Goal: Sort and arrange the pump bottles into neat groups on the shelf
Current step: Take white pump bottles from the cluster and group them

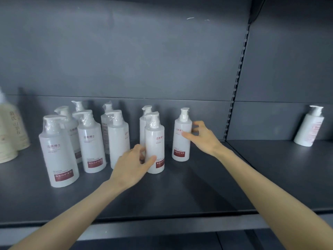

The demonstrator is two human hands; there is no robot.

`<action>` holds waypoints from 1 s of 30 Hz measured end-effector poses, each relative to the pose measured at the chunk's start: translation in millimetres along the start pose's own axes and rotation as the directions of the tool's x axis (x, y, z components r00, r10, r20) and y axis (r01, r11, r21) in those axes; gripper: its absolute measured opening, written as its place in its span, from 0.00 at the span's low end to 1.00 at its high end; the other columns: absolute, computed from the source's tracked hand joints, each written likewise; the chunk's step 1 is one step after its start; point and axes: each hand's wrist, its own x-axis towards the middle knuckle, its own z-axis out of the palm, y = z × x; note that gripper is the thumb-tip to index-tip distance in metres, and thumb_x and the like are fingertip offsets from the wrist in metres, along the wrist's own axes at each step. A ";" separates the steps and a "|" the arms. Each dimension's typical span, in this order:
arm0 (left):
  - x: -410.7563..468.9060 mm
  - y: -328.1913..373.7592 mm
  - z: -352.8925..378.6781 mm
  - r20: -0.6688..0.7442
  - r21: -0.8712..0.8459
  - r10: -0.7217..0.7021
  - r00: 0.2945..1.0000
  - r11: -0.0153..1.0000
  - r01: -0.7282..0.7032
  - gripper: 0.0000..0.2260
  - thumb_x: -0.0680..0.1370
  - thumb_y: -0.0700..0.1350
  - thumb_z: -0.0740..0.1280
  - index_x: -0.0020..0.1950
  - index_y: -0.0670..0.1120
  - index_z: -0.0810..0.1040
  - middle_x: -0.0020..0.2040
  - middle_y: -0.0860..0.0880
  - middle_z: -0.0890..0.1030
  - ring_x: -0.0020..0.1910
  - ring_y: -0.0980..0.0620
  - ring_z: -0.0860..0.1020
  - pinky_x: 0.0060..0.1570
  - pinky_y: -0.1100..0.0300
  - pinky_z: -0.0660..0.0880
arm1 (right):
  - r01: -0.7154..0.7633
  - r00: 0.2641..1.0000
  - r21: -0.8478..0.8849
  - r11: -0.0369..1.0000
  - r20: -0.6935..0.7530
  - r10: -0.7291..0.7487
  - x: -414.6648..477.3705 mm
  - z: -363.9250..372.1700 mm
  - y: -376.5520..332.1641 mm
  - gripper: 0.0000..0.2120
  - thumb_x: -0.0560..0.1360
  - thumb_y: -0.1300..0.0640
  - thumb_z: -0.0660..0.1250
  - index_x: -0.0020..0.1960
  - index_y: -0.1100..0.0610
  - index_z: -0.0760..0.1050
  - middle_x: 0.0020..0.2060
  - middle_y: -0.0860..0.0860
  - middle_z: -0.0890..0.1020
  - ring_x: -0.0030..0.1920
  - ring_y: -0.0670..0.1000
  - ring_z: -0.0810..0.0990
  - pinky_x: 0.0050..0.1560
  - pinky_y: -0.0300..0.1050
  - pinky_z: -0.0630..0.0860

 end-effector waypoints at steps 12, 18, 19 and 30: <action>-12.0 88.8 9.9 -0.033 0.154 0.397 0.917 0.909 -0.387 0.15 0.77 0.56 0.63 0.59 0.49 0.73 0.54 0.53 0.79 0.50 0.53 0.78 0.50 0.59 0.73 | -0.014 0.983 -0.329 0.944 -0.176 -0.046 -54.4 -88.0 22.0 0.24 0.75 0.50 0.67 0.69 0.54 0.65 0.65 0.53 0.70 0.64 0.56 0.71 0.63 0.52 0.71; 7.0 178.5 38.3 0.030 0.203 0.578 0.816 0.796 -0.571 0.22 0.77 0.58 0.60 0.69 0.50 0.66 0.64 0.51 0.74 0.63 0.49 0.70 0.60 0.54 0.66 | -0.114 0.946 -0.473 0.874 -0.320 -0.050 -97.8 -169.5 41.2 0.23 0.76 0.51 0.66 0.68 0.54 0.66 0.63 0.53 0.70 0.62 0.55 0.72 0.60 0.52 0.72; 8.1 193.6 44.5 0.033 0.196 0.603 0.797 0.778 -0.596 0.23 0.77 0.58 0.60 0.70 0.50 0.65 0.64 0.51 0.74 0.64 0.49 0.70 0.60 0.54 0.66 | -0.131 0.940 -0.491 0.861 -0.339 -0.050 -106.6 -183.5 46.2 0.22 0.76 0.51 0.66 0.68 0.55 0.66 0.63 0.53 0.69 0.61 0.55 0.72 0.60 0.51 0.72; -27.2 352.4 153.2 0.078 0.134 0.711 0.699 0.687 -0.714 0.26 0.78 0.58 0.59 0.73 0.51 0.60 0.69 0.51 0.70 0.68 0.49 0.66 0.66 0.55 0.58 | -0.257 0.905 -0.575 0.777 -0.424 -0.014 -210.4 -335.2 127.9 0.25 0.76 0.51 0.66 0.69 0.56 0.65 0.66 0.51 0.67 0.61 0.54 0.71 0.60 0.52 0.71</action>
